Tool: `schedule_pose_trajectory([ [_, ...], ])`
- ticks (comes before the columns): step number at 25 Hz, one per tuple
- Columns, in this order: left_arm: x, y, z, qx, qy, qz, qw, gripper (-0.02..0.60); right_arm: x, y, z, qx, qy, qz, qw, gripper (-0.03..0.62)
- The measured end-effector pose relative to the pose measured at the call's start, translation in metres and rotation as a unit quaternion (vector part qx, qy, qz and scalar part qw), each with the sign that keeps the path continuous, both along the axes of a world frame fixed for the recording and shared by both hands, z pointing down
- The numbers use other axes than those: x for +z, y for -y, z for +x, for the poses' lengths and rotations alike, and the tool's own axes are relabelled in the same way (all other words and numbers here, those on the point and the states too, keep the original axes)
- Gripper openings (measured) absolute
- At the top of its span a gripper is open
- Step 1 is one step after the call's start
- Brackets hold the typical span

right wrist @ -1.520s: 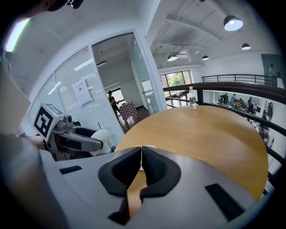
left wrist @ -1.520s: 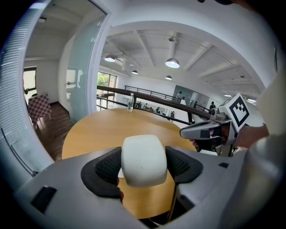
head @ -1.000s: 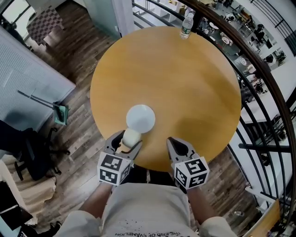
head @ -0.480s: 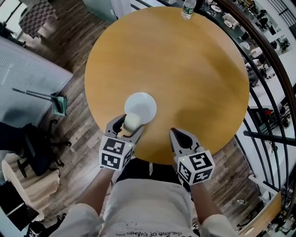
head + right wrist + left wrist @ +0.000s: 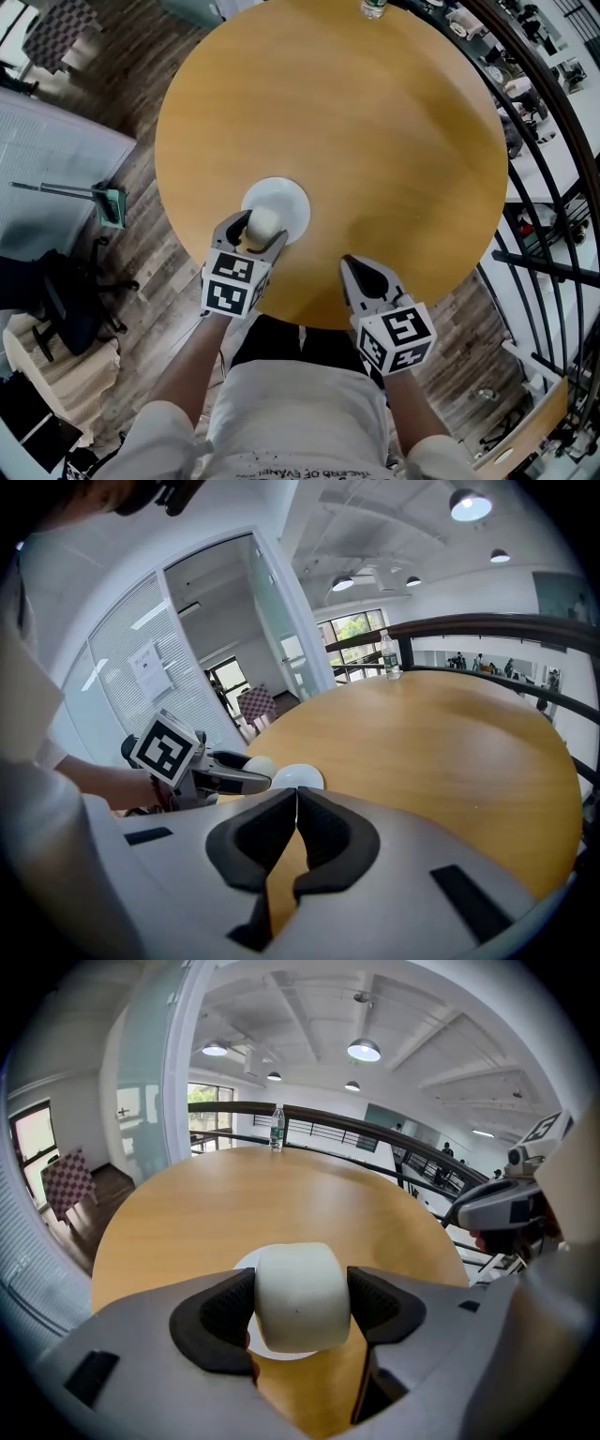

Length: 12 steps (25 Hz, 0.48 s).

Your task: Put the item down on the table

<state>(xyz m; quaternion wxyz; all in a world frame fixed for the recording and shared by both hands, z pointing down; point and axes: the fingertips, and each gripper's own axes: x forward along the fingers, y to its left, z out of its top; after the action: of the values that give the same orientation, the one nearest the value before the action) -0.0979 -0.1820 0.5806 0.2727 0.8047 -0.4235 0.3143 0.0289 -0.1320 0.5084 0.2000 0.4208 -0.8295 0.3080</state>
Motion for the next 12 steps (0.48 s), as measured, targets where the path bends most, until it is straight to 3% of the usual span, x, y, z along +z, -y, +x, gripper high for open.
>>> schedule_pose_trajectory([
  [12,0.043,0.019,0.008,0.024,0.031,-0.025,0.9989,0.318,0.012,0.003,-0.001,0.0,-0.001,-0.016,1.0,0.025],
])
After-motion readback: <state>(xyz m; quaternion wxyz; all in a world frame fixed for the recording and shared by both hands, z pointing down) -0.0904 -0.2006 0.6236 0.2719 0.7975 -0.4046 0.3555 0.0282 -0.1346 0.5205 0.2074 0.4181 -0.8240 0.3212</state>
